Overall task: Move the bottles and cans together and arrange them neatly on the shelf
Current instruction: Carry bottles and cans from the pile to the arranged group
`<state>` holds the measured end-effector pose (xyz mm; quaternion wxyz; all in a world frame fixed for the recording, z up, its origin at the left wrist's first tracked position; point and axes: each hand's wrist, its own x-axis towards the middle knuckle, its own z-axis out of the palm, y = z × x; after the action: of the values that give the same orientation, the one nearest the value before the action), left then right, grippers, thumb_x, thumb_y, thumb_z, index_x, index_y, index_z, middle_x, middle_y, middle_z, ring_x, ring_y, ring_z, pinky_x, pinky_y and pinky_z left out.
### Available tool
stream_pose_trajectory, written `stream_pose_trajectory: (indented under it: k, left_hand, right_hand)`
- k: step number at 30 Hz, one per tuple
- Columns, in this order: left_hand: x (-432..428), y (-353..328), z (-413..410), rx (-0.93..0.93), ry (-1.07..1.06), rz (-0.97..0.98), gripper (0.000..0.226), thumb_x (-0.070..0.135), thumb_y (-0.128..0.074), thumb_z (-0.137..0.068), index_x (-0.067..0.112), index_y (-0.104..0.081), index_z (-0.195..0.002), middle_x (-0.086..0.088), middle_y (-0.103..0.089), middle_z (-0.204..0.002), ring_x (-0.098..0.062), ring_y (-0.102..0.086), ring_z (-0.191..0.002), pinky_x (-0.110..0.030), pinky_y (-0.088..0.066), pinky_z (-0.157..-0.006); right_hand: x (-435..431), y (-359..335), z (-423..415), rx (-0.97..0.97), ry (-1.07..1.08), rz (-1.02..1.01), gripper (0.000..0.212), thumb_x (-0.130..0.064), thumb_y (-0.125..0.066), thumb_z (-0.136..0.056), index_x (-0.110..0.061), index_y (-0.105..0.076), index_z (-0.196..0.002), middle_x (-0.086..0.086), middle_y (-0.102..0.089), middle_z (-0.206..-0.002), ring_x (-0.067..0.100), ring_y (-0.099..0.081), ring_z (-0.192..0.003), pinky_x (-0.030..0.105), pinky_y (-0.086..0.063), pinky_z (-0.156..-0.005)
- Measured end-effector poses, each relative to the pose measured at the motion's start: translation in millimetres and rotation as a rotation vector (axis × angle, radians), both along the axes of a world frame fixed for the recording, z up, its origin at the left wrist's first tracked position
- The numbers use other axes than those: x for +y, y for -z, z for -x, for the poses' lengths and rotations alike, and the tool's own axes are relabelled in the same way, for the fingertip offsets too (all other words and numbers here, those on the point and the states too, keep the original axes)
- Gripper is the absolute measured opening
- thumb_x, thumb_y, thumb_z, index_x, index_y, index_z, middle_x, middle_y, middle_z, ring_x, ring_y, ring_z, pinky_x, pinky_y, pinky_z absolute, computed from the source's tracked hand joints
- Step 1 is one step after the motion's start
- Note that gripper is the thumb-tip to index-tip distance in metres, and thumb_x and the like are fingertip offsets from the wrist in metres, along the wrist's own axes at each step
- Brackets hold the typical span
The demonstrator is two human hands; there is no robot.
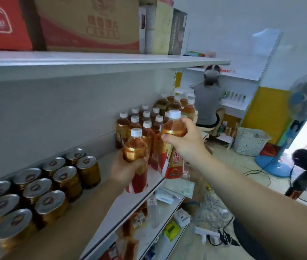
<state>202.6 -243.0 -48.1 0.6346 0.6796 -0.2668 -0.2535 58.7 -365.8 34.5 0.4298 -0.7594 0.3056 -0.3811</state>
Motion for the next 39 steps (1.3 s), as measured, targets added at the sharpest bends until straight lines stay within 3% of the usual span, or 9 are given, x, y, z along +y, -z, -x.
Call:
stream_pose_trajectory:
  k: [9,12,16,20,24,28,31,33,39]
  left_hand:
    - [-25,16,-24,0.068,-0.275,0.006,0.066,0.03,-0.076,-0.051,0.034,-0.05,-0.111,0.009,-0.068,-0.093,-0.01,-0.064,-0.085,-0.021,-0.045,-0.059]
    - [-27,25,-24,0.051,-0.349,-0.02,0.064,0.019,-0.08,-0.06,0.03,-0.05,-0.116,0.008,-0.07,-0.09,-0.011,-0.067,-0.082,-0.024,-0.052,-0.062]
    - [-20,38,-28,0.019,-0.438,-0.091,0.066,0.01,-0.083,-0.063,0.033,-0.05,-0.116,0.001,-0.066,-0.109,-0.021,-0.063,-0.101,-0.045,-0.053,-0.086]
    - [-8,40,-28,-0.103,-0.397,-0.209,0.086,0.009,-0.083,-0.068,0.026,-0.034,-0.137,0.002,-0.062,-0.117,-0.015,-0.062,-0.103,-0.034,-0.057,-0.074]
    - [-20,44,-33,-0.212,-0.437,-0.241,0.077,0.009,-0.075,-0.077,0.022,-0.031,-0.139,0.002,-0.058,-0.119,-0.013,-0.058,-0.104,-0.031,-0.052,-0.085]
    - [-40,47,-54,-0.2,-0.43,-0.246,0.075,0.017,-0.075,-0.077,0.028,-0.03,-0.137,0.005,-0.054,-0.122,-0.016,-0.056,-0.111,-0.034,-0.05,-0.09]
    - [-51,49,-80,-0.254,-0.498,-0.382,0.082,0.025,-0.074,-0.075,0.029,-0.028,-0.142,-0.008,-0.037,-0.141,-0.029,-0.045,-0.125,-0.048,-0.041,-0.103]
    - [-55,49,-95,-0.265,-0.46,-0.343,0.076,0.025,-0.072,-0.076,0.028,-0.032,-0.14,-0.008,-0.044,-0.139,-0.028,-0.045,-0.126,-0.05,-0.039,-0.104]
    - [-70,45,-122,-0.273,-0.355,-0.267,0.077,0.014,-0.065,-0.077,0.029,-0.027,-0.142,0.008,-0.055,-0.118,-0.018,-0.055,-0.114,-0.034,-0.046,-0.089]
  right_hand:
    - [-44,17,-43,0.026,-0.34,0.061,0.05,-0.037,-0.084,-0.064,-0.056,-0.05,-0.096,-0.033,-0.062,-0.091,-0.018,-0.055,-0.087,-0.002,-0.037,-0.066]
    - [-49,24,-47,0.033,-0.45,0.069,0.053,-0.049,-0.078,-0.057,-0.066,-0.046,-0.095,-0.032,-0.06,-0.096,-0.013,-0.055,-0.094,0.008,-0.042,-0.077]
    - [-50,45,-48,0.071,-0.585,0.108,0.051,-0.055,-0.073,-0.057,-0.061,-0.043,-0.099,-0.025,-0.061,-0.1,-0.008,-0.055,-0.098,0.019,-0.043,-0.083]
    - [-50,73,-44,0.141,-0.655,0.1,0.058,-0.049,-0.077,-0.064,-0.055,-0.039,-0.107,-0.022,-0.055,-0.11,-0.005,-0.052,-0.104,0.023,-0.042,-0.093]
    - [-45,88,-44,0.2,-0.605,0.159,0.068,-0.039,-0.081,-0.071,-0.034,-0.041,-0.126,-0.01,-0.05,-0.122,0.009,-0.047,-0.116,0.037,-0.04,-0.104]
    - [-48,81,-48,0.282,-0.561,0.375,0.083,-0.053,-0.071,-0.072,-0.028,-0.034,-0.142,-0.003,-0.038,-0.139,0.017,-0.032,-0.13,0.035,-0.029,-0.11]
    - [-55,76,-48,0.376,-0.596,0.414,0.086,-0.049,-0.071,-0.076,-0.031,-0.024,-0.145,-0.005,-0.034,-0.14,0.019,-0.034,-0.131,0.036,-0.032,-0.108]
    - [-58,76,-46,0.396,-0.587,0.421,0.087,-0.047,-0.072,-0.077,-0.03,-0.022,-0.146,-0.006,-0.032,-0.141,0.016,-0.033,-0.131,0.032,-0.029,-0.107]
    - [-51,78,-48,0.42,-0.538,0.472,0.083,-0.047,-0.067,-0.082,-0.026,-0.02,-0.147,-0.006,-0.03,-0.146,0.014,-0.028,-0.135,0.032,-0.028,-0.108]
